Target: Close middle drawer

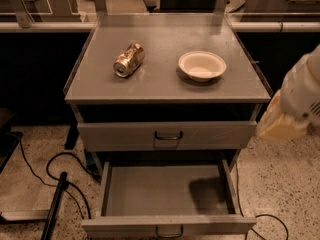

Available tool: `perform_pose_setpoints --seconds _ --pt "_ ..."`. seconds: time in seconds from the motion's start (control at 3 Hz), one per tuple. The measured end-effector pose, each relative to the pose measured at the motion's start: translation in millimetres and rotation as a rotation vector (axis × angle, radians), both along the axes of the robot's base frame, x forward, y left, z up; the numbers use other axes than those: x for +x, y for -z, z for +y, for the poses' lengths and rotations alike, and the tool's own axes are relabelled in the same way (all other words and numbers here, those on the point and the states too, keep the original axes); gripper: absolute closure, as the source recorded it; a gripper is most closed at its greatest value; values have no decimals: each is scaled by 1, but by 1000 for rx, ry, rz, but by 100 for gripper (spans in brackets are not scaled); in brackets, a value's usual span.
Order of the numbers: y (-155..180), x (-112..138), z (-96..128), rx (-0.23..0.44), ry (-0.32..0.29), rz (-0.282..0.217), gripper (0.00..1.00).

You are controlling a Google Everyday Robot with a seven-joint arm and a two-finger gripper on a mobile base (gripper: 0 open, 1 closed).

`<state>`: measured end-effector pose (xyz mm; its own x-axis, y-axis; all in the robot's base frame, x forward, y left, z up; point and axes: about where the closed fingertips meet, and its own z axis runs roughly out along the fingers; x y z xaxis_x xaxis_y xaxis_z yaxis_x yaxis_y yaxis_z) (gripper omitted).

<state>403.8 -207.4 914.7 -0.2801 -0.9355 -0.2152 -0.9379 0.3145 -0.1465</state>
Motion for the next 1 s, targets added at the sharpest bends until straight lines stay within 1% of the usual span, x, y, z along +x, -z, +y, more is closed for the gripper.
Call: perform_pose_setpoints --seconds 0.33,0.67,1.0 --pt "70 -25 8 3 17 120 100" --pt "86 -35 7 -7 15 157 100" --pt "86 -35 7 -7 15 157 100"
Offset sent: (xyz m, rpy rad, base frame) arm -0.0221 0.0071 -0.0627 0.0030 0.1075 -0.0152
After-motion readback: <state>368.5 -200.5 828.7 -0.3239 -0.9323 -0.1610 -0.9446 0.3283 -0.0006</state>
